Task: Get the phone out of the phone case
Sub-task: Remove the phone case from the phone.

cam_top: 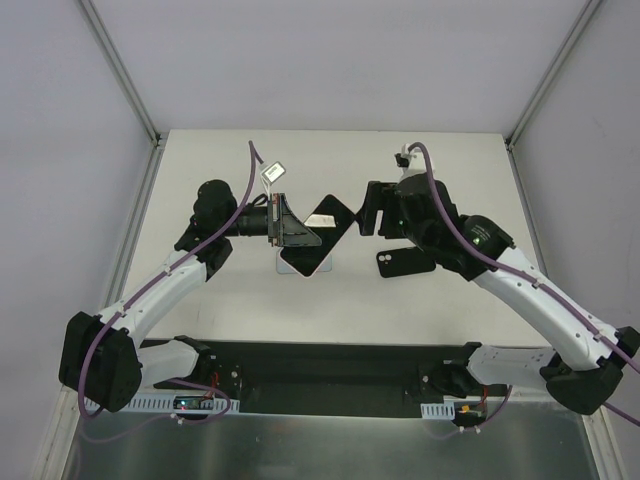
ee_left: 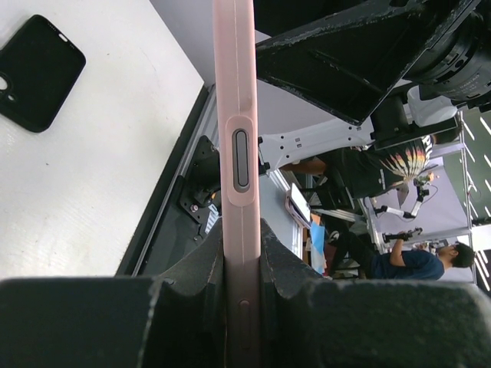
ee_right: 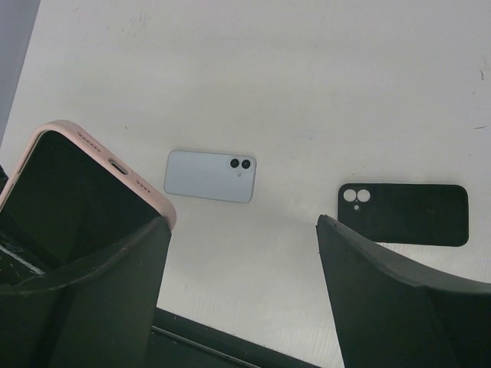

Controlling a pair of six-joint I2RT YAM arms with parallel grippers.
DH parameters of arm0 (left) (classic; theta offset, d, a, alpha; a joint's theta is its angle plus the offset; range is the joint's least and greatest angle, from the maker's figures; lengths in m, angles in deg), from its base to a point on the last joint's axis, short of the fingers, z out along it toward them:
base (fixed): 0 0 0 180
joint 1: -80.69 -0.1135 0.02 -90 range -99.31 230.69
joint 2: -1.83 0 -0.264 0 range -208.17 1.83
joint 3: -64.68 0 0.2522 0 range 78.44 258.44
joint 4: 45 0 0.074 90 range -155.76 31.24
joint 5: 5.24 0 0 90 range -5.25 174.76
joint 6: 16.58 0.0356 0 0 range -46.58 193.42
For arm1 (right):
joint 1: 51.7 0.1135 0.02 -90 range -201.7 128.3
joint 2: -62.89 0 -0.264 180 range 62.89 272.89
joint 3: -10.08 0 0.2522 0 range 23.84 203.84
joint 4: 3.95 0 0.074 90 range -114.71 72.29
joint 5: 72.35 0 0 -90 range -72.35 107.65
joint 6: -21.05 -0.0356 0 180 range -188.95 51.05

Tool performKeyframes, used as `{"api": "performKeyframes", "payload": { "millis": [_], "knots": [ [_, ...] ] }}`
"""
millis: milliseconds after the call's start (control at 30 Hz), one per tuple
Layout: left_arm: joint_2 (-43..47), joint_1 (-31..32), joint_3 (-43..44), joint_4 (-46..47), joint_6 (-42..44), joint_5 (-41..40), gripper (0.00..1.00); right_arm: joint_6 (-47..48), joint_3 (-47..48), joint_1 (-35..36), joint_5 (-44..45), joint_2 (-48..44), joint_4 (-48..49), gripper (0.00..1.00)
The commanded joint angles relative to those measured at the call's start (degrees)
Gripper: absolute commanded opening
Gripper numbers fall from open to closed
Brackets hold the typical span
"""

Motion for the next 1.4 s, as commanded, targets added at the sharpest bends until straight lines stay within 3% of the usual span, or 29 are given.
{"api": "performKeyframes", "payload": {
  "millis": [0, 367, 733, 933, 1133, 1367],
  "knots": [
    [4.6, 0.1, 3.5, 10.3, -0.9, 5.1, 0.0, 2.2, 0.3, -0.2, 10.7, 2.9, -10.2, 0.79],
    [6.9, 0.1, 4.7, 11.0, -2.5, 5.4, 0.0, 1.7, 2.0, 2.2, 14.6, 9.9, -13.1, 0.79],
    [8.9, 0.1, 6.3, 16.3, -7.7, 5.2, 0.0, 0.7, -0.2, 2.2, 12.0, 14.6, -10.8, 0.79],
    [10.5, 0.1, 7.4, 18.1, -9.4, 4.9, 0.0, -0.2, -3.0, 1.0, 6.0, 15.1, -6.5, 0.8],
    [11.5, 0.0, 8.3, 18.1, -9.4, 4.4, 0.0, -2.7, -8.6, -2.3, -7.6, 13.3, 2.1, 0.8],
    [12.0, -0.1, 8.3, 20.2, -10.8, 4.1, 0.0, -4.1, -9.0, -2.8, -10.8, 14.9, 3.6, 0.8]
  ]
}}
